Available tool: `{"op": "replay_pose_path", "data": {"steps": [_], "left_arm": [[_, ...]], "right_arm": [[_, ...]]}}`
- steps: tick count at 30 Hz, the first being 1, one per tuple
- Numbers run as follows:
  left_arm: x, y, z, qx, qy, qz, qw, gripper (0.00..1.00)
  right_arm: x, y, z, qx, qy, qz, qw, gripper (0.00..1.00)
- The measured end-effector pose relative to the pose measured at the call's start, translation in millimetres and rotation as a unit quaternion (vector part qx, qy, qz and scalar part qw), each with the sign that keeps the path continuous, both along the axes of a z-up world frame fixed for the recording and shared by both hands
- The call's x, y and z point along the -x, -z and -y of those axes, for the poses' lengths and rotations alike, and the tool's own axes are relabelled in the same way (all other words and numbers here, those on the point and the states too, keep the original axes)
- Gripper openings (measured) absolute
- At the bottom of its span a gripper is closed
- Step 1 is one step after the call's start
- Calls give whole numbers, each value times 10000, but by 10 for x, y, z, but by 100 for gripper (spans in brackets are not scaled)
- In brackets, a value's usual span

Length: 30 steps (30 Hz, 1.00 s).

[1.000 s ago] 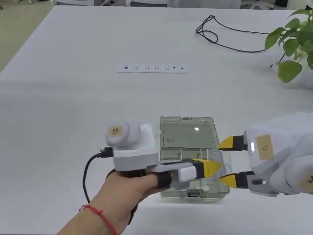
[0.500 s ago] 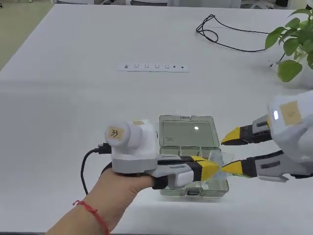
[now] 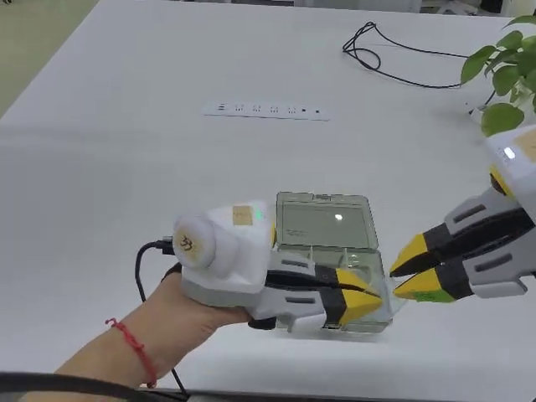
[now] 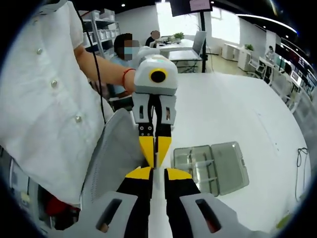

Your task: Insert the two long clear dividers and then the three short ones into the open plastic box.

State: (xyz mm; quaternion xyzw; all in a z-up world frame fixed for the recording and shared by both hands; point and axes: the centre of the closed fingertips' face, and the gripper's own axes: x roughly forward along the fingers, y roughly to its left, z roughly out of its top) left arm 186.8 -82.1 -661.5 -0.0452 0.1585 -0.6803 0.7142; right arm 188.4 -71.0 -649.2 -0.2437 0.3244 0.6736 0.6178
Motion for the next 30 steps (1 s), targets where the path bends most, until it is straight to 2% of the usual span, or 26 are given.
{"op": "replay_pose_path", "data": {"steps": [2,7,12,13,21,30], "left_arm": [[23,-6,8,-7,56,69,10000,0],[54,-37,7,50,85,84,9999,0],[66,-32,-3,12,122,144,9998,0],[76,-29,-1,-14,151,198,9997,0],[96,2,13,-109,191,268,9994,0],[82,28,3,-138,95,234,9996,0]], "right_arm": [[36,14,-26,-18,-63,-63,10000,9],[101,51,-34,25,-177,-171,9997,4],[137,43,-43,-52,-191,-279,9994,3],[150,45,-44,-55,-211,-301,9993,3],[171,72,-33,-39,-244,-291,9993,3],[149,87,-18,14,-250,-223,9994,3]]}}
